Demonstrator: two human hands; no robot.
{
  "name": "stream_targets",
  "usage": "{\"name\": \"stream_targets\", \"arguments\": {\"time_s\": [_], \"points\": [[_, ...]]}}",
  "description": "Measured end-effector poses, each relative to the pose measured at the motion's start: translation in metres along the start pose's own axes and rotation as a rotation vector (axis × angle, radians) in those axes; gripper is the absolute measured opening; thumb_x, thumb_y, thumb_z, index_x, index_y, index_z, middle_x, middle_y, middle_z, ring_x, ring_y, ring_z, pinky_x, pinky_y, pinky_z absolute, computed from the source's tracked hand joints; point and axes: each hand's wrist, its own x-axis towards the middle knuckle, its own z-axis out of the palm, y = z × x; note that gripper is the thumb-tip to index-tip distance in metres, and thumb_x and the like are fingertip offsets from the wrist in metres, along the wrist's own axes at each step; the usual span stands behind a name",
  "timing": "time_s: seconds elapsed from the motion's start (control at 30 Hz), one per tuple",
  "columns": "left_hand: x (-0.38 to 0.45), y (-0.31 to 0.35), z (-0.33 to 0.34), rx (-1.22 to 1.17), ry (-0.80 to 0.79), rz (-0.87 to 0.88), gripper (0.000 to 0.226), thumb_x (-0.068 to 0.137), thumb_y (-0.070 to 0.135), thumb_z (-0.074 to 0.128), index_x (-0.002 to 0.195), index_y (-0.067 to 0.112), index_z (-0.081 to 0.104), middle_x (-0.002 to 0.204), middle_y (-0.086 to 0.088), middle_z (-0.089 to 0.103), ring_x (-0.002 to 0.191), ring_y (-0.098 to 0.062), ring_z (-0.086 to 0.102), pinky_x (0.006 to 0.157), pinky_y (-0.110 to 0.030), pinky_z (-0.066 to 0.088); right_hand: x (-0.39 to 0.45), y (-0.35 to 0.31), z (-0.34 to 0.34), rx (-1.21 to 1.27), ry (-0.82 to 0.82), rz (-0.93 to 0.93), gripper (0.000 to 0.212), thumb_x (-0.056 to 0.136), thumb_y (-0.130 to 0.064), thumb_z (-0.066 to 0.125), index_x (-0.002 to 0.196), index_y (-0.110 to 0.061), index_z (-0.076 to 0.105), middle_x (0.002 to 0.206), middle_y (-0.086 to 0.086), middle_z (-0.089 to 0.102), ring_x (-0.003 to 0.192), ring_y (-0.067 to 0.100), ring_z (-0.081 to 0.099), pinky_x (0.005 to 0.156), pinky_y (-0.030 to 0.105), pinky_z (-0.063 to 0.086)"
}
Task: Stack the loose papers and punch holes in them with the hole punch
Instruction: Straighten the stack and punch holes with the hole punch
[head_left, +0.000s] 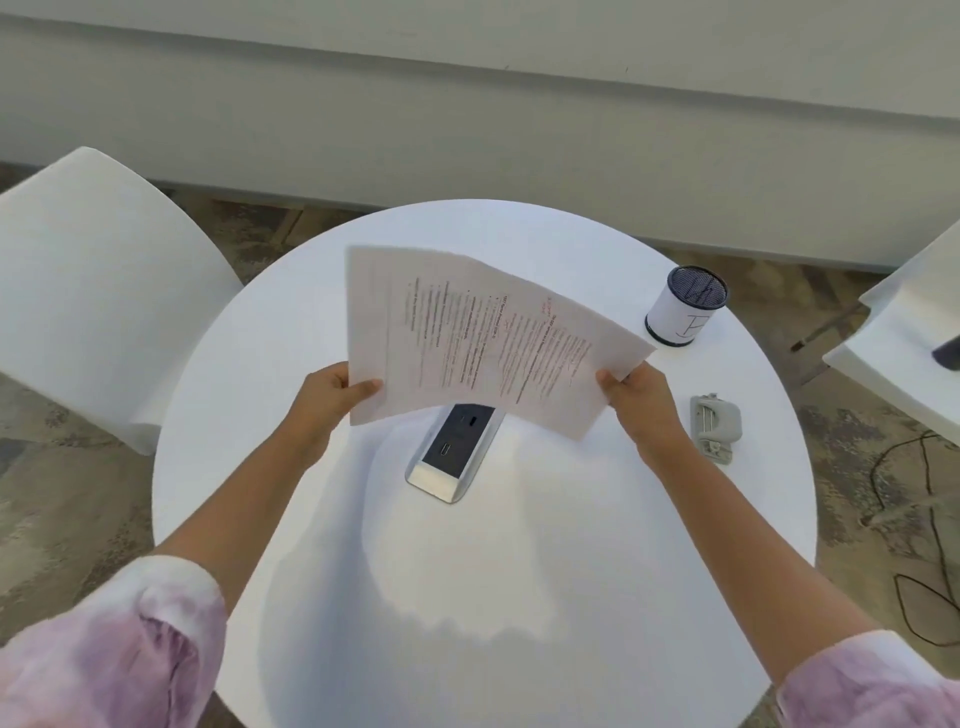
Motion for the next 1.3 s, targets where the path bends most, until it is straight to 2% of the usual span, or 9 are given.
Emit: {"name": "stream_targets", "arguments": {"time_s": [0.17, 0.33, 0.43, 0.63, 0.8, 0.97, 1.13, 1.23, 1.3], "points": [[-0.005, 0.002, 0.011, -0.096, 0.049, 0.060, 0.039, 0.082, 0.006, 0.065, 0.120, 0.012, 0.056, 0.118, -0.010, 0.062, 0.105, -0.028, 0.058, 0.089, -0.040, 0.048, -0.005, -0.004, 0.004, -0.011, -0.019, -0.082, 0.029, 0.090, -0.003, 0.049, 0.093, -0.031, 0.057, 0.096, -0.008, 0.064, 0.089, 0.011, 0.061, 0.079, 0.023, 0.047], [-0.011, -0.010, 0.018, -0.085, 0.039, 0.005, 0.039, 0.083, 0.000, 0.062, 0.121, 0.005, 0.055, 0.121, -0.017, 0.060, 0.110, -0.035, 0.055, 0.096, -0.048, 0.046, -0.010, 0.011, 0.010, -0.126, -0.089, -0.012, 0.030, 0.090, -0.001, 0.046, 0.114, -0.013, 0.057, 0.111, 0.004, 0.064, 0.101, 0.020, 0.058, 0.082, 0.026, 0.046], [-0.013, -0.009, 0.020, -0.095, 0.054, 0.002, 0.036, 0.082, 0.000, 0.063, 0.117, 0.008, 0.057, 0.122, -0.018, 0.060, 0.107, -0.032, 0.056, 0.092, -0.044, 0.047, -0.010, 0.014, 0.011, -0.170, -0.069, -0.015, 0.032, 0.092, 0.000, 0.043, 0.119, -0.008, 0.057, 0.114, 0.008, 0.063, 0.103, 0.022, 0.056, 0.087, 0.031, 0.044], [-0.017, 0.002, 0.020, -0.090, 0.038, 0.053, 0.044, 0.069, 0.017, 0.068, 0.112, 0.015, 0.059, 0.111, -0.011, 0.063, 0.103, -0.032, 0.058, 0.089, -0.044, 0.049, -0.011, 0.013, 0.010, -0.095, -0.039, -0.047, 0.032, 0.092, 0.001, 0.042, 0.117, -0.012, 0.058, 0.106, -0.002, 0.062, 0.099, 0.015, 0.056, 0.076, 0.017, 0.042], [-0.014, -0.007, 0.024, -0.087, 0.055, 0.003, 0.033, 0.085, 0.001, 0.060, 0.117, 0.011, 0.057, 0.122, -0.017, 0.059, 0.114, -0.040, 0.052, 0.100, -0.056, 0.041, -0.011, 0.018, 0.013, -0.250, -0.061, -0.025, 0.034, 0.093, 0.000, 0.039, 0.123, -0.008, 0.054, 0.115, 0.008, 0.062, 0.100, 0.019, 0.054, 0.082, 0.025, 0.039], [-0.016, 0.004, 0.030, -0.090, 0.053, 0.048, 0.044, 0.074, 0.018, 0.067, 0.117, 0.016, 0.055, 0.115, -0.015, 0.059, 0.106, -0.034, 0.055, 0.092, -0.050, 0.047, -0.008, 0.016, 0.014, -0.197, -0.023, -0.037, 0.032, 0.094, -0.003, 0.039, 0.121, -0.009, 0.055, 0.112, 0.007, 0.062, 0.099, 0.019, 0.055, 0.081, 0.027, 0.041], [-0.015, -0.011, 0.030, -0.077, 0.124, 0.008, 0.026, 0.090, 0.013, 0.057, 0.115, 0.017, 0.054, 0.117, -0.015, 0.059, 0.107, -0.034, 0.054, 0.094, -0.051, 0.046, -0.009, 0.020, 0.013, -0.148, -0.054, -0.021, 0.028, 0.095, -0.007, 0.040, 0.119, -0.013, 0.054, 0.112, 0.005, 0.063, 0.102, 0.023, 0.058, 0.087, 0.037, 0.048], [-0.015, -0.013, 0.029, -0.085, 0.150, -0.014, 0.026, 0.092, 0.019, 0.055, 0.117, 0.016, 0.054, 0.116, -0.010, 0.060, 0.106, -0.031, 0.055, 0.094, -0.051, 0.046, -0.010, 0.022, 0.013, -0.074, 0.000, 0.025, 0.017, 0.094, -0.018, 0.048, 0.111, -0.018, 0.050, 0.109, -0.003, 0.061, 0.102, 0.018, 0.058, 0.076, 0.025, 0.046], [-0.014, -0.014, 0.028, -0.116, 0.148, -0.030, 0.025, 0.092, 0.020, 0.055, 0.117, 0.015, 0.055, 0.118, -0.010, 0.061, 0.105, -0.028, 0.057, 0.093, -0.049, 0.047, -0.011, 0.022, 0.015, 0.000, 0.052, 0.080, 0.035, 0.090, -0.027, 0.057, 0.122, -0.019, 0.045, 0.116, -0.005, 0.057, 0.105, 0.014, 0.057, 0.077, 0.019, 0.042]]}}
